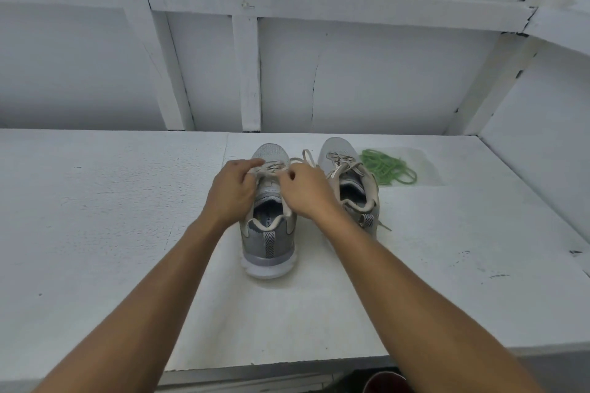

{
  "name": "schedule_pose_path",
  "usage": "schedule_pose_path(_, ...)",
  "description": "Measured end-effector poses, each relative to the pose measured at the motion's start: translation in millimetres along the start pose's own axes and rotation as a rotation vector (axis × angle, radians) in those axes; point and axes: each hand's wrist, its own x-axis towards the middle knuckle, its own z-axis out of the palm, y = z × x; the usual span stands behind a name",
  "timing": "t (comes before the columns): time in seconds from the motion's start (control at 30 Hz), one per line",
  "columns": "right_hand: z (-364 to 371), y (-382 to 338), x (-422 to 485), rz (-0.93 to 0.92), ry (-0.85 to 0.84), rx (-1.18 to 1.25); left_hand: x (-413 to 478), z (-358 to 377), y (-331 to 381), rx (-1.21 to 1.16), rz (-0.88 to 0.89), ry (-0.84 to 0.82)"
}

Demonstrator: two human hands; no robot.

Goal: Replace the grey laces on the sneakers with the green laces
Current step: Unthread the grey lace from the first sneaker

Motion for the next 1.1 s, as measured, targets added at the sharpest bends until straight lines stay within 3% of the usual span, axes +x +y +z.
schedule_pose_path(0.17,23.5,10.4,-12.7,0.131,0.165,0.368,20.8,-2.1,22.2,0.230,0.068,-0.249)
schedule_pose_path(0.3,30.5,11.6,-14.0,0.162,0.247,0.416,33.2,-1.1,27.5,0.379,0.117,-0.321)
schedule_pose_path(0.53,32.3,12.6,-14.5,0.169,0.266,0.442,43.2,-2.6,34.0,0.550,0.253,-0.322)
schedule_pose_path(0.6,31.3,12.4,-15.5,0.169,0.256,0.444,48.3,-8.7,31.8,0.578,0.254,-0.255)
schedule_pose_path(0.7,31.4,11.1,-16.2,0.163,0.257,0.448,61.9,-27.3,17.4,0.632,0.071,-0.103)
schedule_pose_path(0.77,32.0,10.1,-16.9,0.164,0.262,0.452,64.4,-33.9,7.1,0.645,-0.026,-0.129)
schedule_pose_path(0.9,35.0,11.6,-15.5,0.163,0.272,0.466,49.1,-23.7,16.9,0.426,0.209,-0.181)
schedule_pose_path(1.0,35.0,12.0,-15.2,0.157,0.277,0.468,39.2,-9.4,26.2,0.551,0.363,-0.314)
schedule_pose_path(1.1,34.3,12.3,-16.1,0.157,0.269,0.458,40.0,-6.7,19.7,0.590,0.366,-0.253)
